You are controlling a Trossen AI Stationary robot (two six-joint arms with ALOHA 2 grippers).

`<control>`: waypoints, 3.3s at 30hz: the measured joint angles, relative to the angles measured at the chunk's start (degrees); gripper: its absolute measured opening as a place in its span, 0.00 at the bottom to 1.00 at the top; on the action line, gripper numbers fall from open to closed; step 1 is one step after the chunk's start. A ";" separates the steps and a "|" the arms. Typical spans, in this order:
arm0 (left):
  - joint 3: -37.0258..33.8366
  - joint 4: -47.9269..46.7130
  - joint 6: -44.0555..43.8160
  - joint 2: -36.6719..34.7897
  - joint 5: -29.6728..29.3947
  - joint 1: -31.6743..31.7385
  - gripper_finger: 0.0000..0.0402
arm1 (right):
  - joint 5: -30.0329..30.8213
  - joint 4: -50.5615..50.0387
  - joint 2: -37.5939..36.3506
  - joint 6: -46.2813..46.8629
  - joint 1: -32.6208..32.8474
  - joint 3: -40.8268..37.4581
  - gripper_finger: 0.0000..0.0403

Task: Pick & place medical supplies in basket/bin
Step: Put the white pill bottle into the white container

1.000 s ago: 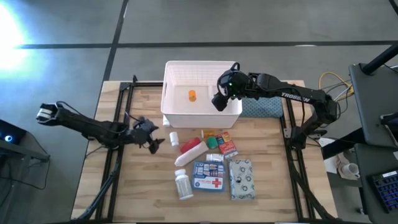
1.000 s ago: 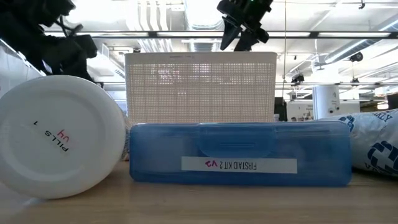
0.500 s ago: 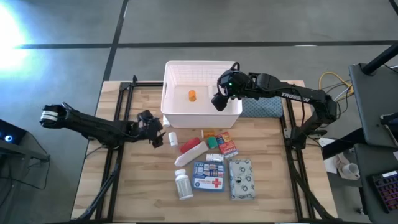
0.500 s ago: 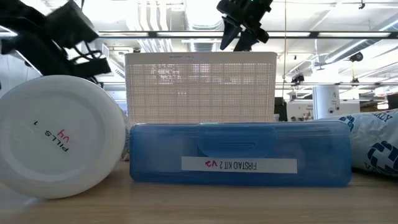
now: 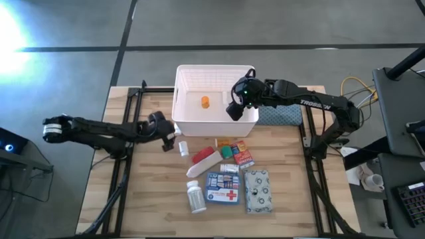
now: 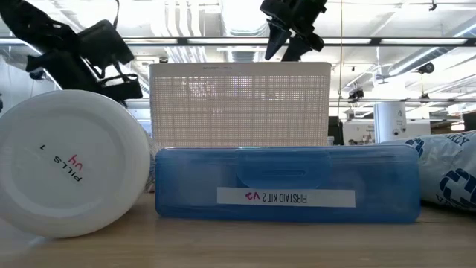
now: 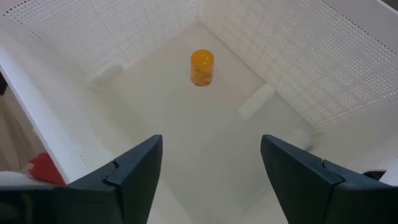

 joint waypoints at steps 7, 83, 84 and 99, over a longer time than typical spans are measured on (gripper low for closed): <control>0.53 2.23 6.38 0.73 9.03 5.24 0.84 | -0.02 0.01 -0.05 0.36 0.00 0.00 0.65; 7.08 -6.11 -33.11 13.74 20.80 -13.09 0.84 | 1.80 -2.62 0.01 0.41 -0.02 -0.99 0.61; 7.02 -8.13 -34.27 13.58 20.70 -13.73 0.84 | 1.80 -2.68 0.00 0.43 -0.02 -1.16 0.61; 11.59 -9.89 -46.19 5.42 7.30 -18.88 0.84 | 1.80 -2.72 0.00 0.86 -0.02 -3.34 0.61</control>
